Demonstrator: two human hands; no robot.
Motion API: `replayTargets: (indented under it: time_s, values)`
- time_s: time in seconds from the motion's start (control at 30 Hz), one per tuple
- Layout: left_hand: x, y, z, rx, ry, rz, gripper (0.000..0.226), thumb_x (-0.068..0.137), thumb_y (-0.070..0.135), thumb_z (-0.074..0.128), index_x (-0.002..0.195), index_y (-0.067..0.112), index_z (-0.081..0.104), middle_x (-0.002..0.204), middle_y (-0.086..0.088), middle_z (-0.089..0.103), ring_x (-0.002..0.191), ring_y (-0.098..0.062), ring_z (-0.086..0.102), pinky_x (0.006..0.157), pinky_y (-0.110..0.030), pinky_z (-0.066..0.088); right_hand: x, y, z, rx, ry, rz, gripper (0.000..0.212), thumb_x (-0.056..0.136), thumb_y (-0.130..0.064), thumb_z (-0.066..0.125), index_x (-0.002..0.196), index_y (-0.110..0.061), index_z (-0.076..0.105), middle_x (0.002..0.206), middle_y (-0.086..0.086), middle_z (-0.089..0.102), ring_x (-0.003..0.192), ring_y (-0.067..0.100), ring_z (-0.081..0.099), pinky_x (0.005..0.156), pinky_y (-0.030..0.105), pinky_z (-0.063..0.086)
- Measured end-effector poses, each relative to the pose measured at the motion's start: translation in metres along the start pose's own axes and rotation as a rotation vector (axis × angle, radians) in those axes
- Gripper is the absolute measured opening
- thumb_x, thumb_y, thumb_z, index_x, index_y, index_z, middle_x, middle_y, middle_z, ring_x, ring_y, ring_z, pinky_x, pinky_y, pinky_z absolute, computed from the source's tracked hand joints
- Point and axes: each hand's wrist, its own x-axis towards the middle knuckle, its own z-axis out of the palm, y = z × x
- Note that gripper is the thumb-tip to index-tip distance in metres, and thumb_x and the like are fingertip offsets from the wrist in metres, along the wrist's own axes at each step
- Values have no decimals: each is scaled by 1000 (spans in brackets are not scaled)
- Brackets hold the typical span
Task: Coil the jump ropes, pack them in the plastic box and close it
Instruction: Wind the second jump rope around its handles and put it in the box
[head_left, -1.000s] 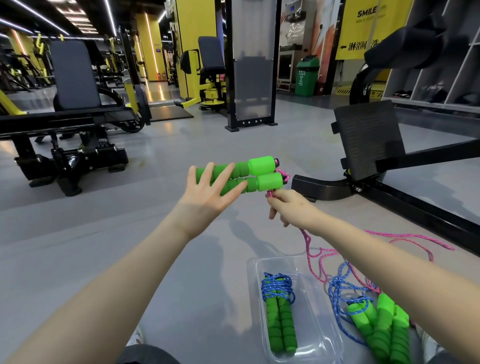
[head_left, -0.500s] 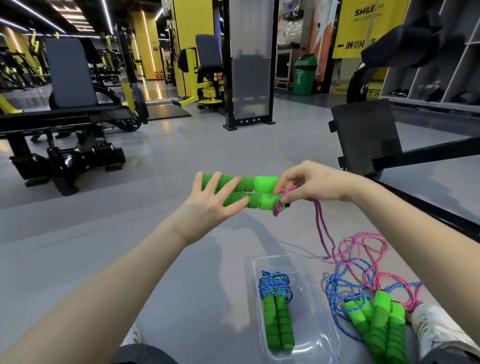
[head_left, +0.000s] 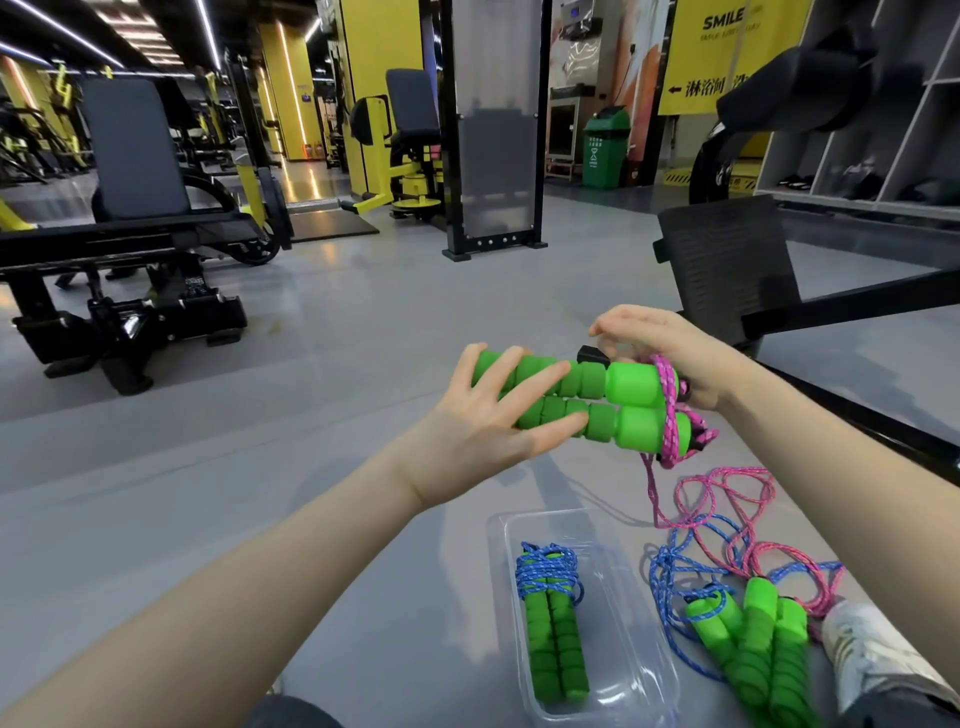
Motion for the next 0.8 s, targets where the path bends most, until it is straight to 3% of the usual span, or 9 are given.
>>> replayTargets:
  time_s: [0.07, 0.1, 0.17, 0.23, 0.3, 0.4, 0.6, 0.67, 0.8]
  values:
    - [3, -1, 0, -10, 41, -40, 35, 93, 3, 52, 121, 23, 50, 124, -21, 58, 96, -42, 59, 79, -50, 44, 0, 10, 3, 121, 13, 78, 21, 80, -35, 64, 81, -14, 65, 58, -6, 59, 44, 5, 54, 44, 16, 45]
    - [5, -2, 0, -14, 51, -67, 34, 94, 3, 51, 121, 23, 50, 123, -21, 59, 96, -42, 59, 78, -49, 45, 0, 20, 2, 206, 40, 104, 33, 64, -41, 75, 84, -16, 68, 62, -3, 62, 48, 8, 58, 48, 19, 49]
    - [7, -4, 0, 0, 63, -143, 35, 91, 0, 52, 120, 22, 51, 121, -21, 61, 94, -41, 60, 76, -46, 44, 3, 39, 3, 402, 91, 131, 54, 43, -32, 82, 92, -13, 70, 68, 3, 63, 51, 12, 62, 51, 24, 52]
    - [5, -8, 1, 32, 56, -205, 40, 87, -3, 54, 119, 21, 52, 122, -21, 60, 94, -41, 59, 74, -44, 42, -2, 38, 19, 460, 33, 54, 12, 58, -19, 69, 69, -16, 65, 53, -2, 53, 38, 8, 46, 43, 18, 41]
    - [-3, -15, 3, 62, 19, -243, 46, 83, -6, 54, 121, 20, 51, 124, -22, 59, 95, -41, 58, 74, -44, 41, -3, 35, 35, 331, -10, 34, 18, 85, -12, 50, 68, -17, 50, 50, -3, 41, 36, 6, 26, 42, 19, 25]
    - [-20, -25, 5, 122, -57, -281, 59, 73, -10, 55, 124, 20, 48, 126, -23, 57, 95, -43, 57, 75, -45, 41, -10, 37, 44, 107, 9, 140, 27, 100, -19, 32, 84, -8, 51, 54, 4, 46, 37, 11, 26, 45, 23, 25]
    - [-42, -34, 4, 196, -195, -216, 60, 71, -14, 48, 122, 16, 48, 125, -25, 55, 92, -44, 55, 71, -46, 40, -29, 15, 33, -416, -259, 270, 26, 100, -17, 37, 107, -2, 56, 49, 3, 50, 40, 14, 42, 48, 23, 36]
    - [-44, -31, 3, 209, -220, -173, 58, 71, -14, 45, 121, 16, 48, 124, -25, 56, 92, -44, 56, 71, -48, 42, -33, 2, 27, -593, -341, 289, 24, 99, -17, 41, 106, -2, 58, 48, 3, 47, 41, 13, 40, 48, 21, 35]
    - [-40, -24, 3, 188, -241, -85, 49, 79, -8, 38, 120, 18, 48, 123, -24, 59, 92, -45, 59, 73, -53, 47, -33, -20, 20, -839, -299, 125, 17, 92, -19, 57, 88, -8, 69, 55, 3, 44, 45, 10, 37, 48, 21, 33]
